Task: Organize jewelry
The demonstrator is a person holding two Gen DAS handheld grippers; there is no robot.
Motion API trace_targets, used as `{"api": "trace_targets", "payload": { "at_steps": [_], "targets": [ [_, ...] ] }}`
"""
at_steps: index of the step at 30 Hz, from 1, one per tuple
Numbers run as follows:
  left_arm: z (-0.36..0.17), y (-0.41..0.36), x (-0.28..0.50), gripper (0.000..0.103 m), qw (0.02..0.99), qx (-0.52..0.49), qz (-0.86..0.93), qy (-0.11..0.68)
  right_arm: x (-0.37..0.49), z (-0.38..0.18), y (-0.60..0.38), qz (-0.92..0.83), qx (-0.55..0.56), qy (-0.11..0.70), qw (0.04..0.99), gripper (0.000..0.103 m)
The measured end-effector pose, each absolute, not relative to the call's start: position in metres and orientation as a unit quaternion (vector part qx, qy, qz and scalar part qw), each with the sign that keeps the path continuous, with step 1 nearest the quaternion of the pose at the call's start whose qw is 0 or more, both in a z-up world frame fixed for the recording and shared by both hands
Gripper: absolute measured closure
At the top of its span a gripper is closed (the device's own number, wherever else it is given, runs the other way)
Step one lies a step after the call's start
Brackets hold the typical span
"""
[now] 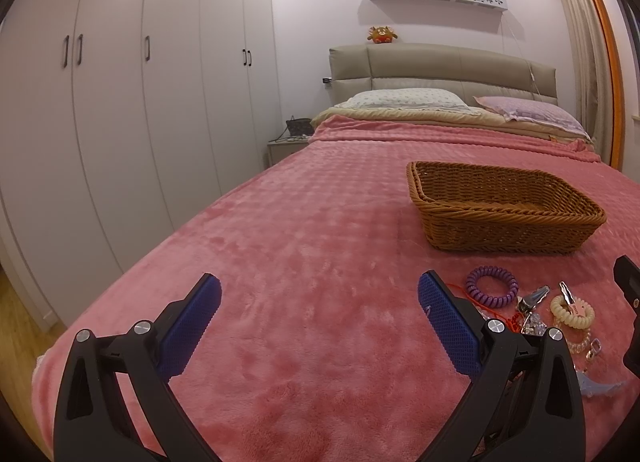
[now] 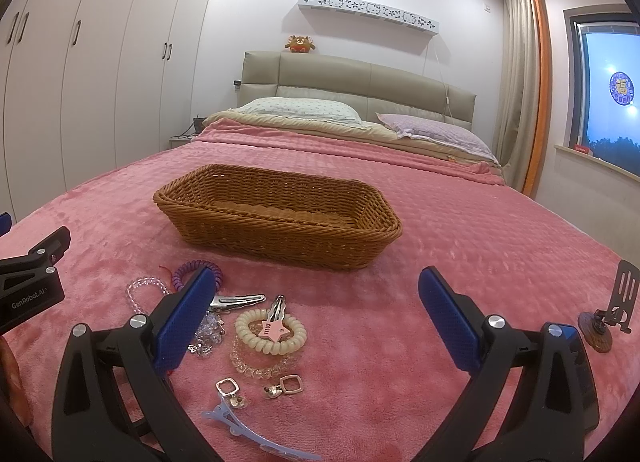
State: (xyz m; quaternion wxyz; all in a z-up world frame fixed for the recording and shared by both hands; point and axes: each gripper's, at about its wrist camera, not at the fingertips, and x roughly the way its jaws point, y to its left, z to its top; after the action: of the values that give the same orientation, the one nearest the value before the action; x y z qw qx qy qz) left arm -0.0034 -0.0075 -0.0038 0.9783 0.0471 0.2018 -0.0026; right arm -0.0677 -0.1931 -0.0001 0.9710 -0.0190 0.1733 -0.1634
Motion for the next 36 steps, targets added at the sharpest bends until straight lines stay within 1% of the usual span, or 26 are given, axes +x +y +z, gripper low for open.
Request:
{"api": "trace_targets", "payload": {
  "at_steps": [16, 21, 23, 24, 27, 28, 29, 31, 33, 35, 36],
  "targets": [
    [-0.006, -0.006, -0.003, 0.007, 0.978, 0.042, -0.009, 0.204, -0.067, -0.002, -0.196, -0.159, -0.007, 0.171, 0.972, 0.006],
    [-0.010, 0.009, 0.004, 0.007, 0.973, -0.008, -0.044, 0.228, -0.061, -0.005, -0.213, -0.170, 0.034, 0.194, 0.966, 0.006],
    [-0.011, 0.014, 0.006, 0.008, 0.968, -0.024, -0.066, 0.242, -0.060, -0.005, -0.216, -0.171, 0.041, 0.201, 0.964, 0.008],
    [-0.012, 0.015, 0.006, 0.008, 0.964, -0.028, -0.081, 0.250, -0.060, -0.004, -0.217, -0.170, 0.042, 0.204, 0.963, 0.011],
    [-0.014, 0.015, 0.007, 0.014, 0.949, -0.034, -0.136, 0.283, -0.061, -0.006, -0.221, -0.155, 0.045, 0.234, 0.959, 0.021],
    [-0.015, 0.015, 0.008, 0.023, 0.941, -0.036, -0.158, 0.298, -0.062, -0.007, -0.222, -0.145, 0.049, 0.245, 0.958, 0.028],
    [-0.015, 0.015, 0.008, 0.033, 0.929, -0.040, -0.186, 0.317, -0.064, -0.008, -0.225, -0.130, 0.055, 0.257, 0.956, 0.031],
    [-0.018, 0.013, 0.009, 0.039, 0.907, -0.050, -0.227, 0.351, -0.072, -0.011, -0.227, -0.097, 0.060, 0.282, 0.953, 0.037],
    [-0.021, 0.008, 0.009, 0.041, 0.882, -0.054, -0.268, 0.384, -0.081, -0.014, -0.224, -0.063, 0.055, 0.304, 0.949, 0.041],
    [-0.022, -0.001, 0.007, 0.051, 0.864, -0.051, -0.292, 0.407, -0.090, -0.019, -0.217, -0.031, 0.043, 0.324, 0.945, 0.043],
    [-0.023, -0.007, 0.006, 0.051, 0.859, -0.049, -0.298, 0.414, -0.093, -0.022, -0.213, -0.022, 0.036, 0.330, 0.943, 0.043]
  ]
}}
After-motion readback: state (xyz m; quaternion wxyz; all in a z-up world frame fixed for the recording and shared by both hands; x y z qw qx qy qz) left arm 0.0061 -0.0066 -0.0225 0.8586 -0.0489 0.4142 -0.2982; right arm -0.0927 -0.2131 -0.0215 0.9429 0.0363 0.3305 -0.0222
